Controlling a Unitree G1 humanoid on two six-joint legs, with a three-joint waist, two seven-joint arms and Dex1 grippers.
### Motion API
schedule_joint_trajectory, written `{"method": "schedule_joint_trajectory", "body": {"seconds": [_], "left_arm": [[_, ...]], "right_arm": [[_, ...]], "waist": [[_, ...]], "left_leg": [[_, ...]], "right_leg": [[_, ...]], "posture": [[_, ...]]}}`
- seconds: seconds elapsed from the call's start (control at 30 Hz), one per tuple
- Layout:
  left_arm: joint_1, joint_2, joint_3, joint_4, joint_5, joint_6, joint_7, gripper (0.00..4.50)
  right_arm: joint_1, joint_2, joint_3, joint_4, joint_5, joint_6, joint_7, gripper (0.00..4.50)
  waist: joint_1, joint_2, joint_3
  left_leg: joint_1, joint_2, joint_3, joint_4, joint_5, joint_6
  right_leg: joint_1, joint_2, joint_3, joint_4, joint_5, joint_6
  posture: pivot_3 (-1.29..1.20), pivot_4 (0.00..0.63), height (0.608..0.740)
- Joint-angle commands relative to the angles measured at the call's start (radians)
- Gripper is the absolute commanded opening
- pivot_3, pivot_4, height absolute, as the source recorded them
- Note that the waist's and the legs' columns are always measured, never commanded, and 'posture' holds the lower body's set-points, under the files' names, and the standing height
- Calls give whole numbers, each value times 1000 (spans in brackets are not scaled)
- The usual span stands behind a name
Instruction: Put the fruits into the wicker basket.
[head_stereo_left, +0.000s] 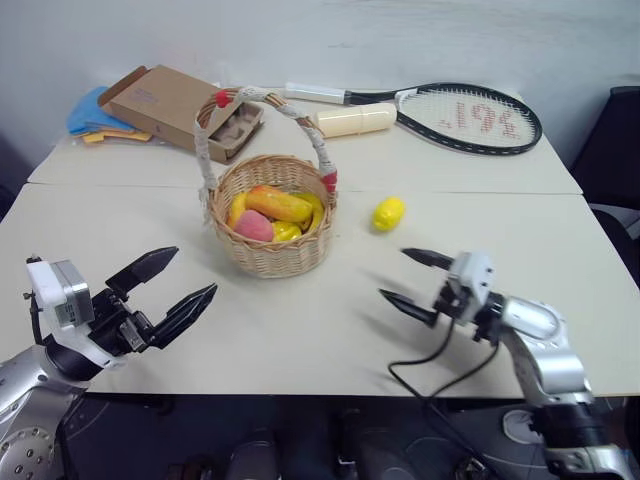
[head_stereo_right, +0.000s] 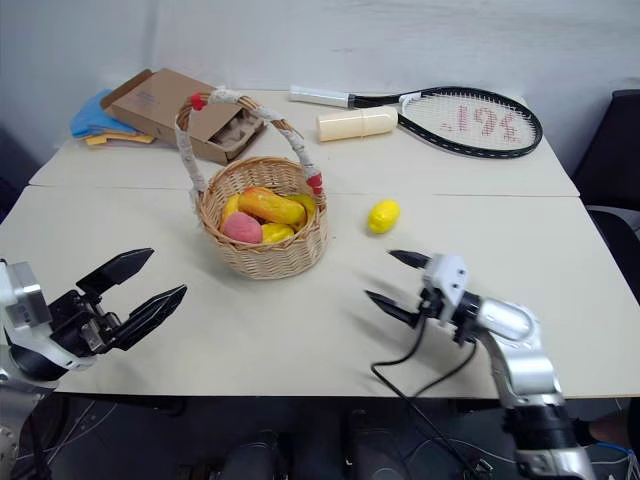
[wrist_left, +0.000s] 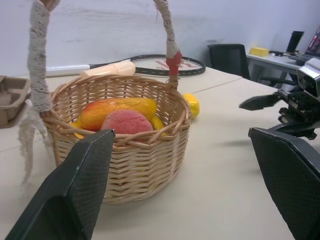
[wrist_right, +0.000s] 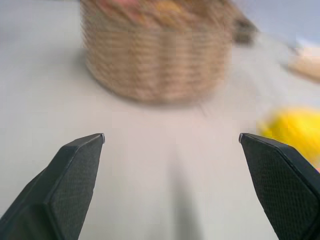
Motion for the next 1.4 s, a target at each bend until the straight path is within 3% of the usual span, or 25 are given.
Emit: {"method": "schedule_joint_trajectory", "body": {"seconds": [0.03,0.2,0.37,0.5,0.77,1.0,1.17,1.27,1.4], "left_arm": [[13,45,-33,1,32,6,-65,4500],[-65,72,-105,8,31,32,-78,4500],[-160,64,-113,36,20,37,-48,4500],[-175,83,-142,47,44,59,-64,4500],[-155,58,-151,20,51,59,-37,4500],[-138,48,-146,-4,49,58,-16,4500],[-137,48,-144,-7,49,57,-10,4500],[-140,49,-145,-4,52,54,-10,4500],[-147,50,-145,3,57,49,-13,4500]], "right_arm": [[16,-9,-63,60,-16,-75,-43,4457],[29,7,-99,94,-25,-106,-110,4457],[-200,44,-25,-4,-22,208,-255,4457],[-476,146,4,85,-25,434,-426,4457],[-766,312,79,410,-137,475,-566,4457],[-839,338,94,686,-232,358,-664,4457],[-841,346,96,709,-241,369,-652,4457],[-833,343,89,699,-241,367,-643,3901],[-823,325,83,676,-238,346,-618,2614]], "waist": [[-5,2,1],[-2,3,2],[-24,6,4],[-30,7,4],[-27,7,4],[-28,6,4],[-35,6,4],[-35,6,4],[-35,6,4]], "left_leg": [[1,0,0,0,0,0],[2,0,-1,0,1,-2],[2,0,0,0,2,-5],[2,1,0,-1,3,-8],[-2,0,0,0,4,-8],[-9,0,0,4,3,-7],[-9,0,1,3,3,-6],[-13,0,1,3,4,-8],[-13,0,1,3,5,-8]], "right_leg": [[0,1,2,0,0,0],[0,5,5,2,0,0],[-1,6,10,3,2,2],[-3,8,10,4,2,1],[-7,7,11,2,2,1],[-12,5,11,2,3,3],[-14,6,12,3,3,3],[-19,7,12,5,3,3],[-19,7,13,5,3,3]], "posture": [[0,150,740],[0,150,740],[0,150,740],[0,150,740],[0,150,740],[0,150,740],[0,150,740],[0,150,740],[0,150,740]]}}
